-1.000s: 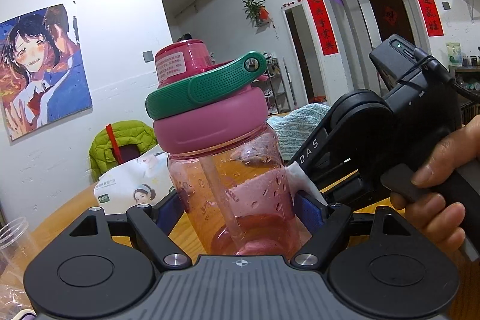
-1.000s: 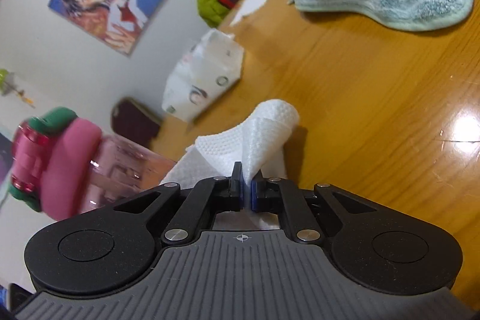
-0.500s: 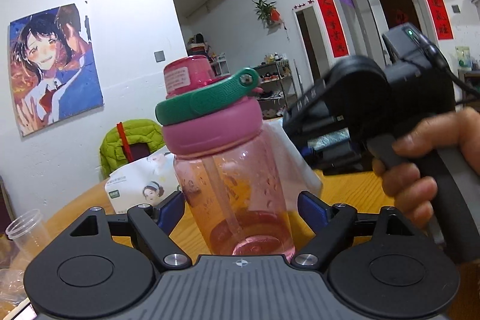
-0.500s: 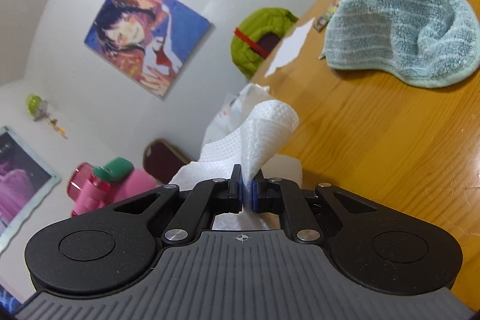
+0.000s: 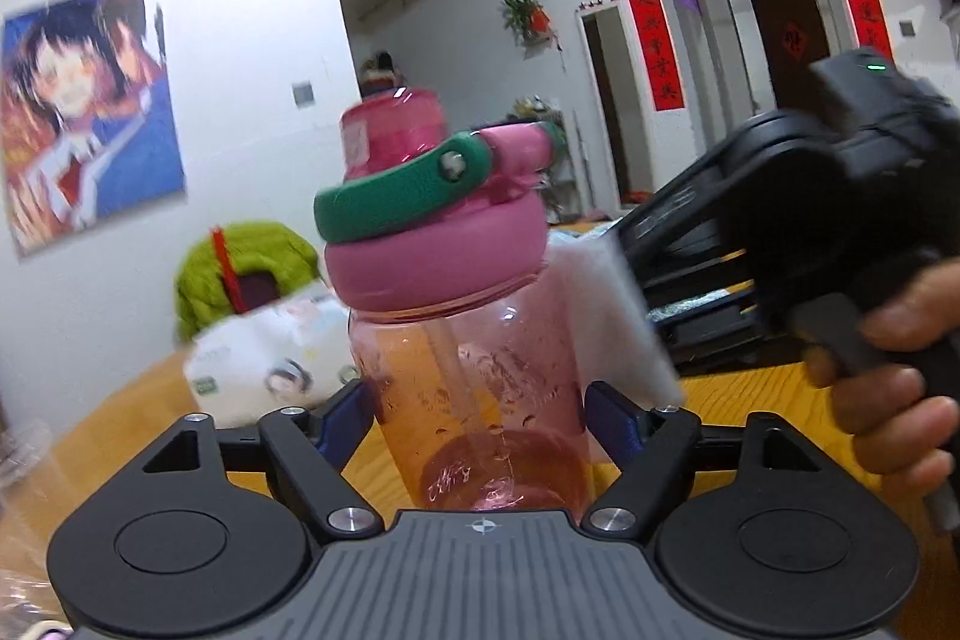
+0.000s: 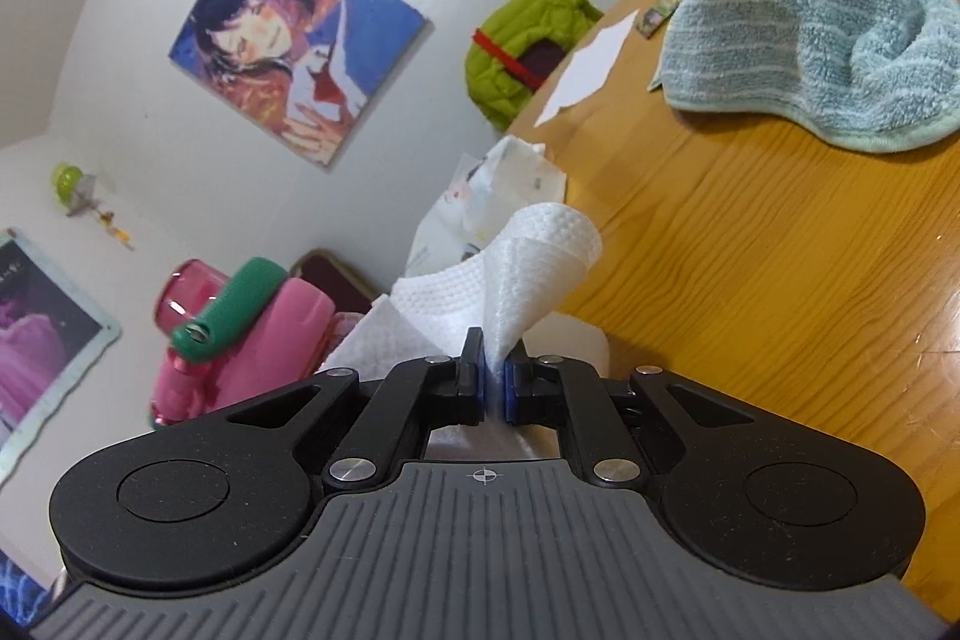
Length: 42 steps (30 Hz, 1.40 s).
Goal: Clean container
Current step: 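Rub the paper towel across the bottle's side with the right gripper, then wipe the paper towel over the bottle's lid with the right gripper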
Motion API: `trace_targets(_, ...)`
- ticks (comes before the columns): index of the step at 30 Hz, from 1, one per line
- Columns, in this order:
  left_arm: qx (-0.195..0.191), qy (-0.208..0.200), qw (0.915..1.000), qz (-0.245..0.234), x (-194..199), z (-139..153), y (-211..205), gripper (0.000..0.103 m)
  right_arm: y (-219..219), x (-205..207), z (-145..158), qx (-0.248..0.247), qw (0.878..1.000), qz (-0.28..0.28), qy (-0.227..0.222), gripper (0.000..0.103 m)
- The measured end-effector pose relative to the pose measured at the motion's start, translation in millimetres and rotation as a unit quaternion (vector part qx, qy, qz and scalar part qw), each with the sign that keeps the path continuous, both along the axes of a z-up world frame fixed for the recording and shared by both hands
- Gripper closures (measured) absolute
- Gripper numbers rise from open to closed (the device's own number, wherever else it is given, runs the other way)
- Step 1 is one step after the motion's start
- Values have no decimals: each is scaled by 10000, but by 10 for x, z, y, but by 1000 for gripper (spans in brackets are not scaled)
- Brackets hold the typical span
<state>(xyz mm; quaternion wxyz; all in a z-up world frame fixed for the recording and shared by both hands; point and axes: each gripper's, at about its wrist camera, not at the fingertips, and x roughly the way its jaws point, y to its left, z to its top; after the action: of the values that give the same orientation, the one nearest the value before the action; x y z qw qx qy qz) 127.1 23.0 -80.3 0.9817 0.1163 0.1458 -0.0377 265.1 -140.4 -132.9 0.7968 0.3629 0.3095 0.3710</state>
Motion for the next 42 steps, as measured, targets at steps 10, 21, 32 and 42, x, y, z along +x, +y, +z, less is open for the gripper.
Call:
trace_targets(10, -31, -153, 9998, -82, -135, -55, 49, 29, -63, -752, 861, -877, 9654, -392, -2425, 95)
trace_targets(21, 75, -200, 9998, 10, -118, -61, -3, 28, 601, -1208, 1540, -3038, 9124, 971, -2566, 95)
trace_targets(32, 70, -207, 9998, 39, -121, -62, -2, 28, 1647, -1001, 1777, -4673, 8226, 813, -3137, 95)
trace_targets(42, 84, -208, 9997, 45, -131, -69, -12, 28, 897, -779, 1704, -4327, 8705, 90, -2345, 95)
